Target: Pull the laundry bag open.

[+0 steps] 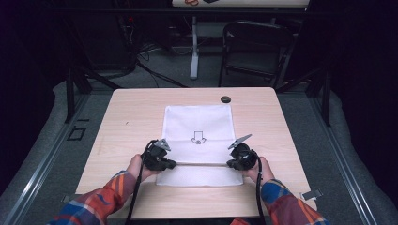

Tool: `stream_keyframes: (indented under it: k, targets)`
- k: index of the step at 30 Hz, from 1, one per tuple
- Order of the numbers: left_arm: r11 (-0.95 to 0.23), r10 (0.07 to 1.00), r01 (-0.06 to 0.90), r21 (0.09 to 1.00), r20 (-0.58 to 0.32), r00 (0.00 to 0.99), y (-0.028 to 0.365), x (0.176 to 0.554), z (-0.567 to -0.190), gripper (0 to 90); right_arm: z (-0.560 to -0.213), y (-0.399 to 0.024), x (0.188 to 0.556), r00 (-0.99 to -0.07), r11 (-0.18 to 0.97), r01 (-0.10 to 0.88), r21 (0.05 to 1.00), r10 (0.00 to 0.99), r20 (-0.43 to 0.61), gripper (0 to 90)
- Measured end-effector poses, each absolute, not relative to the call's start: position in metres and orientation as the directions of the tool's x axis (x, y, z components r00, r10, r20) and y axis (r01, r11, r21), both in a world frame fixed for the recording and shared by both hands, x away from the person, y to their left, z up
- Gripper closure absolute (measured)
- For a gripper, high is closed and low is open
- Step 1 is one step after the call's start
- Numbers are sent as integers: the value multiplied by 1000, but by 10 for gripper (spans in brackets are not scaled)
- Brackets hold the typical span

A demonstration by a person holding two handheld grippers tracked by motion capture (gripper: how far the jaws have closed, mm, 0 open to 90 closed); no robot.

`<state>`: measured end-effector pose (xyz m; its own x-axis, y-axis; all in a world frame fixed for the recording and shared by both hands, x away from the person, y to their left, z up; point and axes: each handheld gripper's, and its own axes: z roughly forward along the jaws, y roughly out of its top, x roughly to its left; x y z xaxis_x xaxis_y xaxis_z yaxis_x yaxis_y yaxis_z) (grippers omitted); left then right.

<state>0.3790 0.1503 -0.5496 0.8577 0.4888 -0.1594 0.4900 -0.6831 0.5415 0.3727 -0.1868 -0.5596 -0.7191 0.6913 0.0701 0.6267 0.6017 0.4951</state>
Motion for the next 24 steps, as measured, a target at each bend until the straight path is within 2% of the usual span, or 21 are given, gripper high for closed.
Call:
stream_keyframes:
  k: [24]
  targets:
    - [-661, 527, 528, 533, -171, 833, 169, 374, -550, 872, -560, -189, 373, -722, 600, 626, 499, 687, 80, 900]
